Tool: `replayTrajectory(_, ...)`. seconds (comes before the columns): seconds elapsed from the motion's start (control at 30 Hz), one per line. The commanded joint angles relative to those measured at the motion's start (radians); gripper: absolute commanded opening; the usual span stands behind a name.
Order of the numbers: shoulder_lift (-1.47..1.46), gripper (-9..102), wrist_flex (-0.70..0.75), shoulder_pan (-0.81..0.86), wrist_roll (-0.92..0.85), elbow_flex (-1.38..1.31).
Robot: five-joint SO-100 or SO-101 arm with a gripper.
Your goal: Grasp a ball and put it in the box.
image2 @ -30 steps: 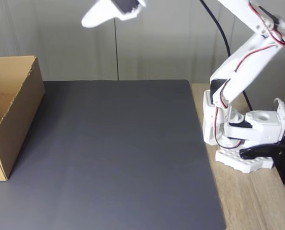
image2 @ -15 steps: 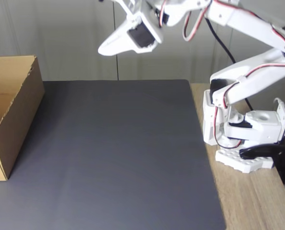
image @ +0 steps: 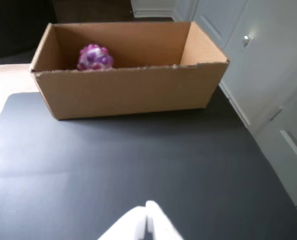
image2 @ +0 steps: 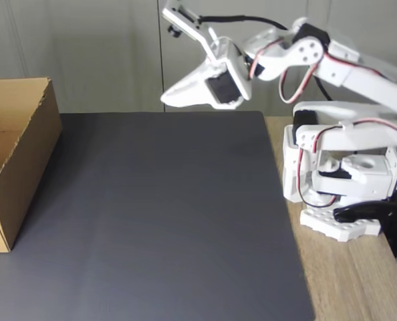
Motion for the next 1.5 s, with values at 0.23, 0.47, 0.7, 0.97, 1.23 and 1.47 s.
replayTrajectory(0.23, 0.037, 0, -0.034, -0.02, -0.011, 0.074)
replayTrajectory(0.47, 0.058, 0, -0.029, -0.025, -0.043, 0.179)
replayTrajectory(0.7, 0.058, 0, -0.003, -0.038, -0.107, 0.279)
replayTrajectory(0.97, 0.057, 0, 0.087, -0.071, -0.075, 0.344)
replayTrajectory(1.23, 0.057, 0, 0.184, -0.071, -0.069, 0.387)
replayTrajectory(1.47, 0.057, 0, 0.256, -0.071, -0.08, 0.411)
